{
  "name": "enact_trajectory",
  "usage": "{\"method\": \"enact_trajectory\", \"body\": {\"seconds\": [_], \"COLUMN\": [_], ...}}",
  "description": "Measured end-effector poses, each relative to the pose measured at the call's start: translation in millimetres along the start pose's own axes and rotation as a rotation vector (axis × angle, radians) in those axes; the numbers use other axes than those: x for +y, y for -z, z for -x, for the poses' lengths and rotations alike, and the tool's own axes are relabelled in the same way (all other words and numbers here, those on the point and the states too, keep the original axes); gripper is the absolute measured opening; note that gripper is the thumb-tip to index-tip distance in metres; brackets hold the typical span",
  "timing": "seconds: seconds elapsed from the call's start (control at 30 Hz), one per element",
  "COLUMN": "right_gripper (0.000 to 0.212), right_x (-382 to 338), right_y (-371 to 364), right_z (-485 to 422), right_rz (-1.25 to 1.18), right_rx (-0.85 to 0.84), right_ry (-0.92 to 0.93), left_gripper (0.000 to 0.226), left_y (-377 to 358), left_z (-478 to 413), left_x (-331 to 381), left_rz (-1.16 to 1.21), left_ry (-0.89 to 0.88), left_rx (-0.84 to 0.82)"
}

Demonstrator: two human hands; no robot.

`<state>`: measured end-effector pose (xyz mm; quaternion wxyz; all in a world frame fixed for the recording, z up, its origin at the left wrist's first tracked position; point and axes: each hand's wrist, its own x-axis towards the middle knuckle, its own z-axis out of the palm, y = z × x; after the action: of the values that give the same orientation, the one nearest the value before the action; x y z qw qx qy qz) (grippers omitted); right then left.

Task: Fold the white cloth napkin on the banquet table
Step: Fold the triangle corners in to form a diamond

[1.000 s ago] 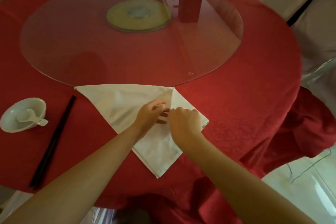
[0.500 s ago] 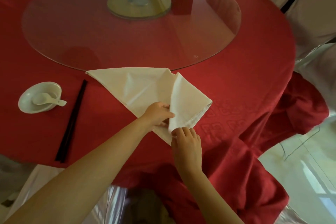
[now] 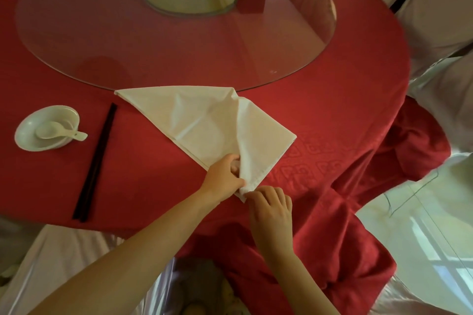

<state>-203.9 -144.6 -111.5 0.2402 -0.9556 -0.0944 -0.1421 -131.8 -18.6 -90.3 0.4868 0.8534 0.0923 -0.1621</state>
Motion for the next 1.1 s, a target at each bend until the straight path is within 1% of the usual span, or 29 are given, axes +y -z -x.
{"method": "enact_trajectory", "body": {"seconds": [0.07, 0.13, 0.17, 0.2, 0.23, 0.27, 0.3, 0.33, 0.37, 0.43, 0.47, 0.5, 0.53, 0.63, 0.7, 0.73, 0.8, 0.83, 0.9, 1.0, 1.1], "right_gripper": [0.021, 0.025, 0.027, 0.027, 0.028, 0.030, 0.033, 0.037, 0.042, 0.050, 0.053, 0.055, 0.056, 0.057, 0.055, 0.050, 0.032, 0.022, 0.011, 0.013, 0.013], "right_x": [5.8, 13.1, 17.6, 22.1, 26.3, 29.2, 30.7, 31.7, 32.8, 40.1, 47.8, 57.0, 65.7, 79.8, 76.2, 72.8, 66.6, 64.3, 61.5, 65.1, 80.4], "right_y": [2.5, 9.1, 13.5, 17.4, 20.0, 20.8, 19.3, 15.0, 7.5, -14.1, -25.2, -33.7, -39.6, -48.4, -49.7, -48.2, -41.4, -37.3, -28.9, -16.0, 1.0], "right_z": [0.1, -8.3, -17.0, -28.9, -43.6, -60.8, -79.8, -99.1, -117.5, -146.5, -156.5, -164.3, -171.3, -189.4, -195.9, -196.9, -197.6, -197.6, -196.5, -187.1, -164.2], "right_rz": [-0.084, -0.200, -0.235, -0.249, -0.250, -0.241, -0.224, -0.201, -0.159, 0.019, 0.122, 0.202, 0.237, 0.212, 0.200, 0.186, 0.139, 0.102, 0.021, -0.025, -0.029], "right_rx": [0.002, 0.072, 0.117, 0.156, 0.179, 0.169, 0.119, 0.027, -0.100, -0.364, -0.457, -0.515, -0.528, -0.429, -0.342, -0.282, -0.174, -0.150, -0.150, -0.161, -0.202], "right_ry": [-0.032, -0.090, -0.123, -0.155, -0.177, -0.177, -0.150, -0.091, -0.009, 0.144, 0.180, 0.178, 0.146, 0.012, -0.029, -0.042, -0.065, -0.078, -0.104, -0.166, -0.306], "left_gripper": [0.054, 0.050, 0.049, 0.049, 0.050, 0.051, 0.053, 0.054, 0.056, 0.056, 0.056, 0.055, 0.054, 0.054, 0.054, 0.054, 0.053, 0.053, 0.053, 0.054, 0.055], "left_y": [-1.8, -3.6, -5.8, -8.9, -13.5, -20.0, -27.7, -34.9, -39.8, -42.9, -43.5, -43.8, -44.0, -44.4, -44.0, -43.4, -42.5, -41.9, -39.8, -36.2, -37.3], "left_z": [5.1, 8.3, 8.1, 6.3, 3.6, 1.2, -0.4, -1.2, -0.6, 2.6, 3.1, 2.7, 1.6, -0.5, -0.6, -0.5, -0.6, -0.8, -1.6, 1.7, 10.4], "left_x": [-0.6, -1.4, -2.3, -2.4, -2.2, -2.6, -4.6, -7.7, -10.9, -13.9, -14.4, -14.8, -14.6, -12.9, -13.2, -14.0, -15.7, -16.2, -15.6, -17.5, -24.7], "left_rz": [-0.094, -0.303, -0.424, -0.508, -0.568, -0.631, -0.708, -0.784, -0.844, -0.907, -0.915, -0.913, -0.902, -0.897, -0.913, -0.916, -0.917, -0.924, -0.933, -0.941, -0.902], "left_ry": [-0.054, -0.187, -0.275, -0.349, -0.388, -0.400, -0.388, -0.371, -0.359, -0.337, -0.340, -0.352, -0.363, -0.359, -0.359, -0.359, -0.364, -0.368, -0.379, -0.417, -0.530], "left_rx": [0.041, 0.202, 0.298, 0.355, 0.342, 0.281, 0.210, 0.169, 0.160, 0.168, 0.178, 0.193, 0.203, 0.206, 0.204, 0.200, 0.195, 0.189, 0.174, 0.117, 0.016]}}
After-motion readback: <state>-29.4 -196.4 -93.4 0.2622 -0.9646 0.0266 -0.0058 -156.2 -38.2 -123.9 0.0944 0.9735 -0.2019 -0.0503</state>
